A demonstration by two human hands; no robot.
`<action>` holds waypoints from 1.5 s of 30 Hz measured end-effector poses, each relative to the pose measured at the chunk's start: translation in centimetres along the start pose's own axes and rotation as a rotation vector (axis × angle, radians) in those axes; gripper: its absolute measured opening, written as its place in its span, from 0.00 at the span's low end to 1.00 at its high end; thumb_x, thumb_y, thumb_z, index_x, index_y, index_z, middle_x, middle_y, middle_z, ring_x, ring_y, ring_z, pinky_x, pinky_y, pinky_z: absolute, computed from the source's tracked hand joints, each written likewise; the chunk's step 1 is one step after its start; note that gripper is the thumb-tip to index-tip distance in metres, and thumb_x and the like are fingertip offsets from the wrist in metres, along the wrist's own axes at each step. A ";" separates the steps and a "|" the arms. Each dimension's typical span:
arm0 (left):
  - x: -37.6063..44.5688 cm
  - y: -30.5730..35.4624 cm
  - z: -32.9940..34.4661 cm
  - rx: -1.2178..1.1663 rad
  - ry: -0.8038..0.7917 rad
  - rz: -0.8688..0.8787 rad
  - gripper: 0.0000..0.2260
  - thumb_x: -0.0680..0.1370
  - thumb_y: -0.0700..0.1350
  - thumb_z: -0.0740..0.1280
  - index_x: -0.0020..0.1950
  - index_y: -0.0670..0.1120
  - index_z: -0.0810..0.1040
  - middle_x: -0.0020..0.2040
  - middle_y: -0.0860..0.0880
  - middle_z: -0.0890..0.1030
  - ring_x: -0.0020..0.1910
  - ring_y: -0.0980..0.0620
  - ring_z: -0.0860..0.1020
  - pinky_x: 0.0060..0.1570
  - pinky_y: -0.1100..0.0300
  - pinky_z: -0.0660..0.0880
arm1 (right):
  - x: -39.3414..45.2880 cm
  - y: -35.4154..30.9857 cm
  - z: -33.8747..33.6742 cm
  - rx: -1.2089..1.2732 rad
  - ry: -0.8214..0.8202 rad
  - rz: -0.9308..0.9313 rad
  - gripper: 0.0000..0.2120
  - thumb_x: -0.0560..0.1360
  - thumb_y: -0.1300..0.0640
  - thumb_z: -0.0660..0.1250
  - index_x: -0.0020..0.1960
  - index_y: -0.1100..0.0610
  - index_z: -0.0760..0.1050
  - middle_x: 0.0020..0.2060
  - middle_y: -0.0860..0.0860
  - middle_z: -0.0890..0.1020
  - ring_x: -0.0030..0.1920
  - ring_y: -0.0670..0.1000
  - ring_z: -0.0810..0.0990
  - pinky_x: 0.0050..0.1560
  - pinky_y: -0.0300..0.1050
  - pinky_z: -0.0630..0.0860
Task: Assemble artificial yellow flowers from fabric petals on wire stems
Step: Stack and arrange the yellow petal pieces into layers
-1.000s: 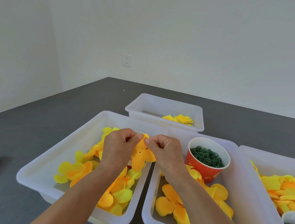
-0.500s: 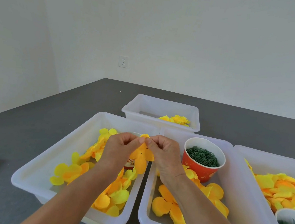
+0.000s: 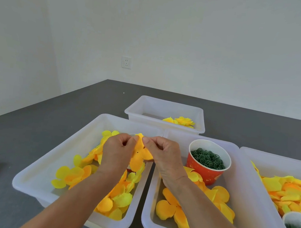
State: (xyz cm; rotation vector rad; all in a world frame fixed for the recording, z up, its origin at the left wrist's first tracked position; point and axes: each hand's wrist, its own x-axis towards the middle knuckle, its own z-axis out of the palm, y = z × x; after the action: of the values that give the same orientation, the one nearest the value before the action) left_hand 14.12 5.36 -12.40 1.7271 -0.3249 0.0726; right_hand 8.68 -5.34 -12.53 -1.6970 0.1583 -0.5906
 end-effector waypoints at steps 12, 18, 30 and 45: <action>-0.3 0.2 -0.4 -0.158 -0.144 -0.058 0.09 0.70 0.43 0.75 0.41 0.37 0.81 0.31 0.39 0.78 0.30 0.48 0.75 0.31 0.55 0.76 | 0.4 -0.1 -1.3 -0.005 0.002 0.084 0.04 0.73 0.62 0.70 0.39 0.57 0.81 0.27 0.50 0.80 0.29 0.44 0.78 0.32 0.36 0.76; -0.4 0.4 -0.9 -0.301 -0.222 -0.256 0.09 0.71 0.41 0.72 0.48 0.36 0.82 0.38 0.38 0.81 0.36 0.45 0.79 0.39 0.52 0.77 | 0.4 -0.1 -1.7 0.024 -0.114 0.055 0.06 0.74 0.63 0.68 0.40 0.55 0.80 0.29 0.50 0.81 0.31 0.44 0.80 0.36 0.36 0.77; -0.6 0.4 -0.4 -0.237 -0.162 -0.142 0.08 0.71 0.44 0.73 0.43 0.39 0.81 0.34 0.43 0.81 0.33 0.48 0.79 0.33 0.56 0.77 | 0.2 -0.2 -1.5 0.021 -0.068 0.062 0.03 0.73 0.61 0.70 0.42 0.60 0.81 0.30 0.54 0.81 0.30 0.46 0.80 0.36 0.38 0.79; 0.1 0.6 -1.4 -0.441 -0.334 -0.409 0.15 0.71 0.42 0.71 0.54 0.36 0.79 0.41 0.40 0.80 0.39 0.43 0.78 0.32 0.58 0.75 | 0.0 -0.2 -1.9 -0.082 -0.186 -0.018 0.08 0.75 0.61 0.69 0.37 0.61 0.79 0.28 0.52 0.80 0.27 0.44 0.78 0.31 0.36 0.75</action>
State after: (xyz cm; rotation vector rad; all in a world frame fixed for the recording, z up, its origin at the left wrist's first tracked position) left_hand 14.27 6.59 -11.57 1.3302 -0.2051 -0.5525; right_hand 7.77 -6.96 -12.15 -1.8243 0.0344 -0.4412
